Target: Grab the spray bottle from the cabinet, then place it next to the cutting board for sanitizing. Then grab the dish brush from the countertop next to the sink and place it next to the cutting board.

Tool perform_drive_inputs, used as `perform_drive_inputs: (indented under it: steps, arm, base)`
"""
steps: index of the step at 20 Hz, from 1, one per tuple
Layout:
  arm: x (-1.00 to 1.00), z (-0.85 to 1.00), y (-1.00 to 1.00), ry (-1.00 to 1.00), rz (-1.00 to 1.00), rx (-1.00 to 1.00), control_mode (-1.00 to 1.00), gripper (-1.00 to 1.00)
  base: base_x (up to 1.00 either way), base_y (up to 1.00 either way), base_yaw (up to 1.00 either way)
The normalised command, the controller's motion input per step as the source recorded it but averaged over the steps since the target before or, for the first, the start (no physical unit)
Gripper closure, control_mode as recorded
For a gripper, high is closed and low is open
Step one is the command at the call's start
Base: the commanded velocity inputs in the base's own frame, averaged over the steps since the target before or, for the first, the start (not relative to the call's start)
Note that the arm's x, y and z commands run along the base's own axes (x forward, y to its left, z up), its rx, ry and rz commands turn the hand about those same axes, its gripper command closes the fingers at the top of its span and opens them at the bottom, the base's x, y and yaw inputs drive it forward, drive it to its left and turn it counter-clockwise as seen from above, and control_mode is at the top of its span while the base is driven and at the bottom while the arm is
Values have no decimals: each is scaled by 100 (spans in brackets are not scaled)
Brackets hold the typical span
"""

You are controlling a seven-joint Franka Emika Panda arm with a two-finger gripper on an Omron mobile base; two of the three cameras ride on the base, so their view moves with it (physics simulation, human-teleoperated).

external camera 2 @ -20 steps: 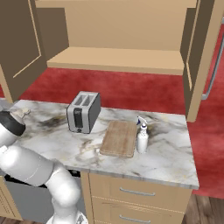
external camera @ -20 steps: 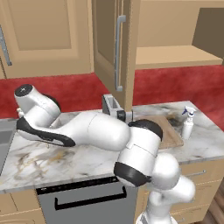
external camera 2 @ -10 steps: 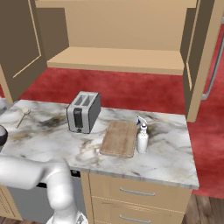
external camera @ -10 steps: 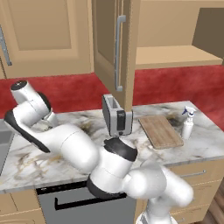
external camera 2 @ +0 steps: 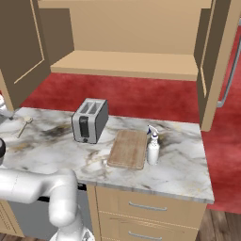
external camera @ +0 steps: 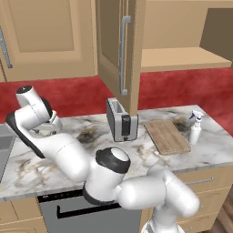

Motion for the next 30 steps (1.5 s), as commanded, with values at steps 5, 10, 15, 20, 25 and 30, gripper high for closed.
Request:
perform_drive_inputs:
  steps: [5,10,15,20,25,30]
  arm:
    - [17,-39,-5,0,17,0,-100,-100]
    - [19,-30,-1,0,13,0,-100,-100]
    - [25,-34,-2,0,9,3,-100,-100]
    - [41,-25,0,0,8,3,-100,-100]
    - [38,-24,0,0,4,2,-100,-100]
    - [24,-25,6,0,2,1,-100,-100]
  base:
    - [0,0,0]
    - [0,0,0]
    - [0,0,0]
    - [0,0,0]
    - [0,0,0]
    - [0,0,0]
